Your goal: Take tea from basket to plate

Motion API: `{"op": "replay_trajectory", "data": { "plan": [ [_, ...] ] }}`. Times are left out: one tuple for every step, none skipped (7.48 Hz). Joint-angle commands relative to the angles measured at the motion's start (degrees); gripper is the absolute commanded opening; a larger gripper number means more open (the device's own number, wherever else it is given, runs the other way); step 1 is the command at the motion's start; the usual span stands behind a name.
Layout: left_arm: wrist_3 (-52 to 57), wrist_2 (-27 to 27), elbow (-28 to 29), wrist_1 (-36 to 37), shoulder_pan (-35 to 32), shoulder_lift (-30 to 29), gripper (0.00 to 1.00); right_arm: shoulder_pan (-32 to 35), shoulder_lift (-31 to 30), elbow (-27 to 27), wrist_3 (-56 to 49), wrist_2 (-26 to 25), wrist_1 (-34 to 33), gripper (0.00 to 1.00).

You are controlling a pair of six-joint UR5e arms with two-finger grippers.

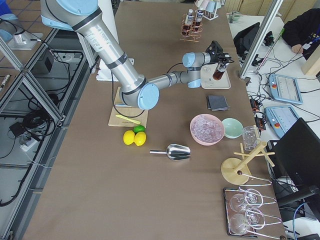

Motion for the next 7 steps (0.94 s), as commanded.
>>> {"op": "replay_trajectory", "data": {
  "plan": [
    [11.22,7.10,5.36,-0.50,-3.46,0.23,0.00,-3.29,-0.64,-0.65,0.18,-3.49,0.17,0.00],
    [14.47,7.48,11.04,-4.77,-5.73,-0.11,0.00,-3.39,-0.73,-1.62,-0.08,-3.84,0.08,0.00],
    [16.59,7.48,16.49,-9.86,-7.75,-0.20,0.00,-3.56,-0.73,-2.76,-0.61,-4.11,-0.09,0.00],
    [17.75,7.48,19.59,-12.95,-7.77,-0.64,0.00,-3.82,-0.65,-2.94,-1.22,-4.55,-0.09,0.00],
    [17.76,7.57,20.57,-12.99,-7.77,-1.51,0.00,-3.91,-0.04,-3.03,-3.75,-4.64,-0.27,0.00],
    [17.24,7.48,20.58,-13.07,-7.86,-1.44,0.00,-3.91,0.32,-2.94,-4.21,-4.81,-0.27,0.00],
    [17.23,7.48,20.67,-12.99,-7.86,-1.43,0.00,-4.00,0.76,-2.94,-4.22,-4.81,-0.36,0.00]
  ]
}}
